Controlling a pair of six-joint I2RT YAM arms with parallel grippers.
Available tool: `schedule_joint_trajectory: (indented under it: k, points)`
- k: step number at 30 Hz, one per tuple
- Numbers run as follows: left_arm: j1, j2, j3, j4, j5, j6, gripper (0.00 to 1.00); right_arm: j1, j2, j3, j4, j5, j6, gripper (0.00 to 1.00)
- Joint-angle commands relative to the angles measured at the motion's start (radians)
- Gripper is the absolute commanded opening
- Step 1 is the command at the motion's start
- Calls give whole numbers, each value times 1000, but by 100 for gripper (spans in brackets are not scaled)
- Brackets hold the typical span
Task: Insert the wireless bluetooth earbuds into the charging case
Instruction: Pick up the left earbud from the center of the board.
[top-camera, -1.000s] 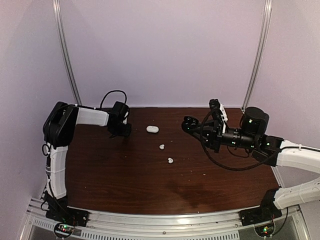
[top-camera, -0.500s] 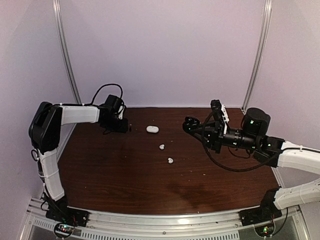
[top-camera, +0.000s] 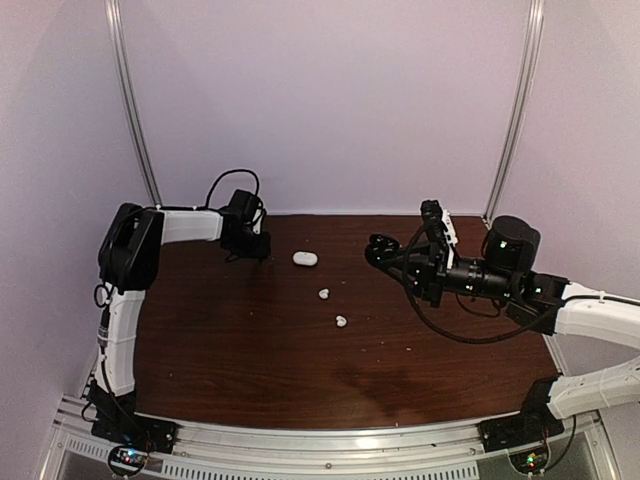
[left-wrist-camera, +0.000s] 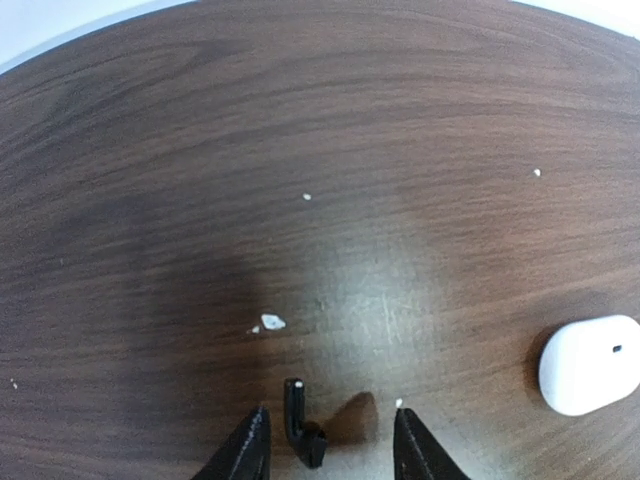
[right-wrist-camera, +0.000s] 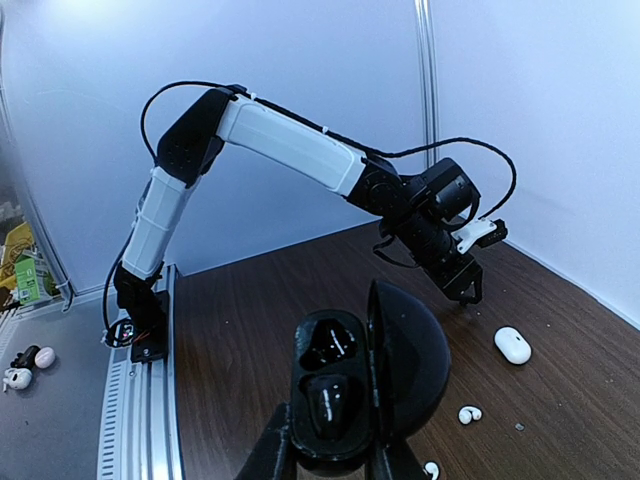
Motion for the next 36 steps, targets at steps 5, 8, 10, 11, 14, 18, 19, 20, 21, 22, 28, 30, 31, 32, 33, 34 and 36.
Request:
schedule_joint_trajectory:
  k: [5, 8, 10, 11, 14, 18, 19, 20, 21, 22, 28, 30, 31, 32, 33, 34, 36]
  points:
    - [-1, 103, 140, -33, -3, 39, 40, -6, 6, -4, 9, 6, -3, 10]
    - [-1, 108, 128, -37, 17, 52, 35, -6, 4, -4, 7, 6, -4, 10]
    - [-1, 106, 111, -49, 29, 61, 31, -5, 3, -2, 4, 6, -4, 10]
    - [-1, 103, 100, -56, 20, 61, 30, -5, 2, -1, 1, 6, -4, 10]
    - [-1, 82, 53, -55, -19, 60, 31, -5, -6, -2, 0, 5, -2, 10]
    - [-3, 77, 27, -56, 4, 75, 30, -5, -12, -1, -4, 4, 5, 10]
    - [-6, 73, 17, -56, 9, 81, 28, -4, -14, -1, -3, 5, 7, 10]
    - [-9, 66, 4, -56, 18, 91, 26, -4, -19, -1, -6, 6, 7, 10]
    - [-12, 54, -15, -52, 32, 98, 23, -6, -23, -1, -7, 7, 9, 10]
    - [-17, 40, -39, -47, 36, 109, 21, -5, -27, -1, -9, 8, 9, 10]
    - [-64, -75, -206, -21, 111, 158, 9, -4, -39, 4, -20, 5, 11, 10]
    - [-91, -111, -272, -15, 131, 172, 8, -5, -44, 5, -20, 3, 13, 10]
    - [-109, -127, -297, -13, 141, 178, 8, -5, -46, 6, -22, 3, 13, 10]
    - [-126, -141, -320, -14, 149, 180, 8, -4, -49, 5, -23, 3, 13, 10]
    - [-143, -159, -346, -15, 161, 176, 7, -4, -50, 5, -25, 3, 14, 10]
    - [-163, -176, -371, -14, 171, 162, 7, -4, -53, 5, -28, 3, 15, 10]
    - [-208, -225, -443, 5, 188, 139, 7, -5, -61, 6, -34, 6, 13, 10]
